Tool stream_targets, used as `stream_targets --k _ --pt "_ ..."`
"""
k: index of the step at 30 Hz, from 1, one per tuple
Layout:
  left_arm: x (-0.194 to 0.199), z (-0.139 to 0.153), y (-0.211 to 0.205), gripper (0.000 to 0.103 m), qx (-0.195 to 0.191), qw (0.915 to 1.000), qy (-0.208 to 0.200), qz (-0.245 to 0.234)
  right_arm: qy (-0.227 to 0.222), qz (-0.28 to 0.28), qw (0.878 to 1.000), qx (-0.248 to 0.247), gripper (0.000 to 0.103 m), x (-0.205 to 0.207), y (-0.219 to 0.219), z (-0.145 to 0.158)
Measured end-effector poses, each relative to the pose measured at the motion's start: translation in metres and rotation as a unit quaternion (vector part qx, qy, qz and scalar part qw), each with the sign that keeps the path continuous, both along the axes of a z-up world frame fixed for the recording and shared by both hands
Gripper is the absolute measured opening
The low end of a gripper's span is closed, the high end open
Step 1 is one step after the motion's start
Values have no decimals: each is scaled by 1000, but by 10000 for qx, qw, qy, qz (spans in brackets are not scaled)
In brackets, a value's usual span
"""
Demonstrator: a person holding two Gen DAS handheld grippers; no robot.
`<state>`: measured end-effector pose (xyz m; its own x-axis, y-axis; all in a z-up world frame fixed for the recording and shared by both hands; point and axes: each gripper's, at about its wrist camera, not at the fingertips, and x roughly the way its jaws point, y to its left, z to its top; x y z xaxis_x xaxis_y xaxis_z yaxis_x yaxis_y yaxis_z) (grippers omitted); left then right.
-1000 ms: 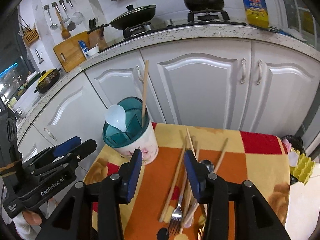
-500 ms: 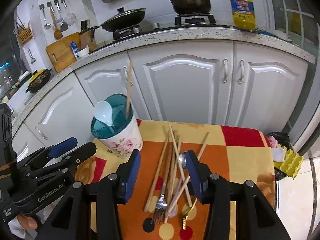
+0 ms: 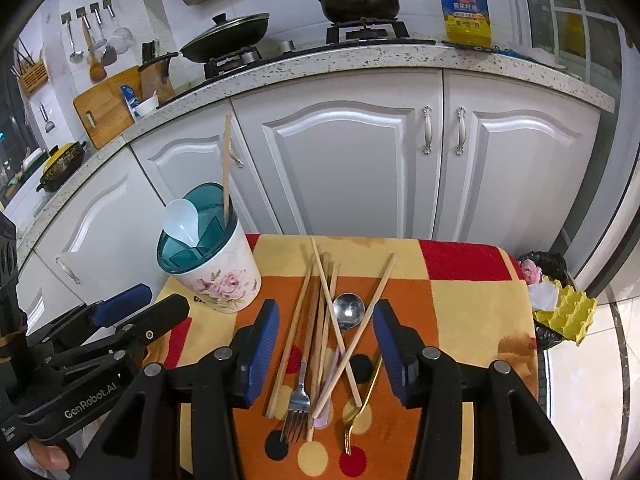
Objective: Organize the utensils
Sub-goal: 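Withdraw the left tool from the holder back over the utensils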
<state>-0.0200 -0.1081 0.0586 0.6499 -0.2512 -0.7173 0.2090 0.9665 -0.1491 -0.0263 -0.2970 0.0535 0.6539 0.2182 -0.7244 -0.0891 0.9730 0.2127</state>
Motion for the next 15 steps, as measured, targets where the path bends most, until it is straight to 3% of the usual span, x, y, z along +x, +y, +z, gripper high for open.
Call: stream_targets --k 15 --pt "9 -18 -4 56 -111 9993 345 -100 216 -125 9997 -23 51 5 -13 -14"
